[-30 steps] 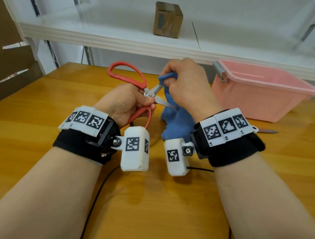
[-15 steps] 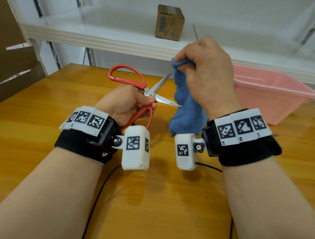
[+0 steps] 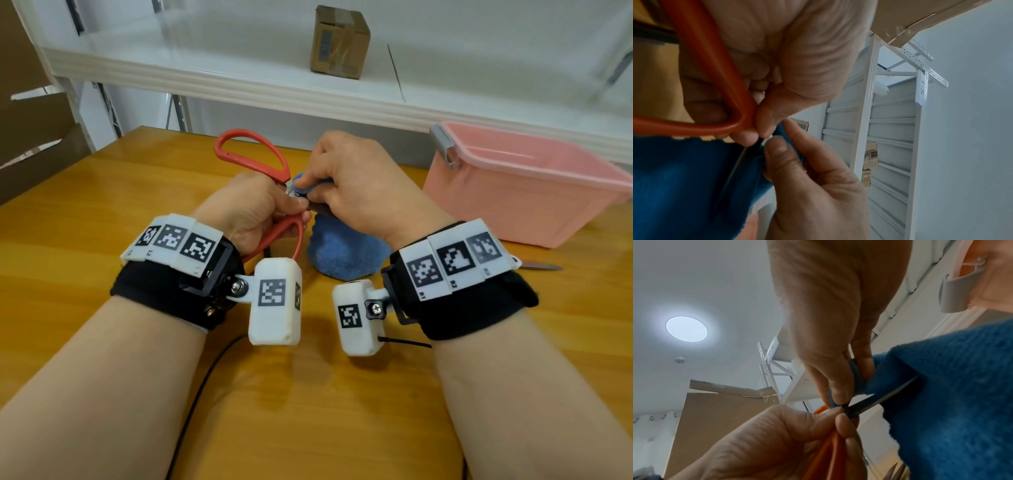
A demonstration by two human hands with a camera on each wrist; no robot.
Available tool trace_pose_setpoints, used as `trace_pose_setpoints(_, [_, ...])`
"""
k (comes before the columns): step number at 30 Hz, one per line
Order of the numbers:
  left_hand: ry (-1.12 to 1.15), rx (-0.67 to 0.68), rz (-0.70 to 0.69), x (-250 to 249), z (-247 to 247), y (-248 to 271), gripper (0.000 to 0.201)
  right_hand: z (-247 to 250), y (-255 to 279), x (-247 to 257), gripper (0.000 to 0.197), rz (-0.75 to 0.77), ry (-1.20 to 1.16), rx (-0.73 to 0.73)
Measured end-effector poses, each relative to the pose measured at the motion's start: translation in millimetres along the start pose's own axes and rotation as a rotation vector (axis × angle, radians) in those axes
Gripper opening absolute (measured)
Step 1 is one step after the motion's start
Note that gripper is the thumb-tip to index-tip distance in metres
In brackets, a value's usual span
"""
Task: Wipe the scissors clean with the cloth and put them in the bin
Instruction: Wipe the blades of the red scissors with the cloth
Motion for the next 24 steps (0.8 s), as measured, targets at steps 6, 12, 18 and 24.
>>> trace_pose_setpoints(6, [-0.018, 0.002, -0.018, 0, 1, -1, 0.017, 1, 0, 0, 0.018, 0.011, -0.091, 0.05])
trace_pose_setpoints(12, [-0.01, 0.007, -0.007, -2, -3, 0, 0.016, 10, 3, -9, 0.018, -0.089, -0.124, 0.064])
trace_pose_setpoints(18, [0.071, 0.041, 0.002, -4, -2, -1, 0.025, 22, 3, -18, 0.017, -0.134, -0.049, 0.042])
trace_pose_setpoints(24, [0.119, 0.084, 0.027, -5, -4, 5, 0.006, 39, 7, -10, 0.016, -0.138, -0.103, -0.119])
Point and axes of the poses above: each hand's wrist, its own y-axis away from the middle knuckle, its own z-axis out of the back of the hand, x = y × z, the point moved 3 cm from there along -y, towards the middle knuckle, and after that the axes turned 2 degrees about -x, right-handed, at the moved point
